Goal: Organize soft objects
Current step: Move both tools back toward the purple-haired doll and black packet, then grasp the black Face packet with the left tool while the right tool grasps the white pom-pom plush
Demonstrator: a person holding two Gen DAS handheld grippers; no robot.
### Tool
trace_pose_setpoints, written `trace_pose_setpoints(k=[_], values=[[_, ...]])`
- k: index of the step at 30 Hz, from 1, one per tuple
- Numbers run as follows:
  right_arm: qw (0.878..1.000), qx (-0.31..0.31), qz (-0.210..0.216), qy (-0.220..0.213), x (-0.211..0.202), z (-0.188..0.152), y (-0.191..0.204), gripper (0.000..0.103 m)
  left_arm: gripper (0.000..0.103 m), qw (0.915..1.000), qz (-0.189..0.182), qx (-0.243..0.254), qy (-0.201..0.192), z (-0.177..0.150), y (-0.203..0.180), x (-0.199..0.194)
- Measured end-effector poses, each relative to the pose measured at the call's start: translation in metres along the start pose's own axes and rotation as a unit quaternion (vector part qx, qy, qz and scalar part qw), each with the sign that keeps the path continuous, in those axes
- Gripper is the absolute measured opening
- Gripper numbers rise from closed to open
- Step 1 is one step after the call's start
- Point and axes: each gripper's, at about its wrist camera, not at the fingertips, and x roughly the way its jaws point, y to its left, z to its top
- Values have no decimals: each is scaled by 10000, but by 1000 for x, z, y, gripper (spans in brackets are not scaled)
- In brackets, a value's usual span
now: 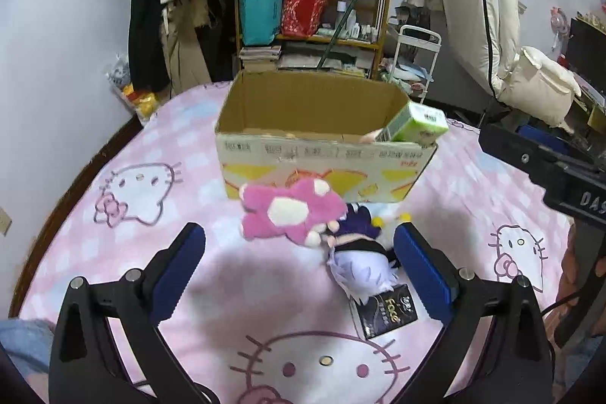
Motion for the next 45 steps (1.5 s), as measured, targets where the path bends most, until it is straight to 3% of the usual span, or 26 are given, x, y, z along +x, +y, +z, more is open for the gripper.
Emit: trace_pose_setpoints(k=[10, 16, 18, 28, 30, 34, 38, 45], values=[[9970, -75, 346, 684, 26, 2, -4, 102, 99, 9992, 232, -165, 275, -13, -10, 26], [9930, -287, 614, 970, 49, -3, -8, 100, 99, 9969, 5, -467, 631, -17, -12, 48], [9906, -324, 757, 1092, 59, -7, -9, 92, 99, 9964, -59, -478, 693, -17, -17, 54], [9776, -311, 1061, 1789, 103, -26, -8, 76, 99, 9903, -251, -435, 1298, -29, -35, 91], [9734, -255, 1128, 1978, 113, -32, -8, 64, 99, 9887, -284, -431, 1404, -32, -37, 97], [9658, -218, 1230, 2272, 128, -43, -7, 62, 99, 9860, -355, -448, 1568, -37, -41, 105], [9612, -218, 1264, 2441, 140, -50, -5, 48, 99, 9832, -401, -431, 1729, -41, -45, 114], [9533, -147, 1184, 2775, 157, -63, -4, 47, 99, 9797, -413, -283, 1939, -50, -57, 126]])
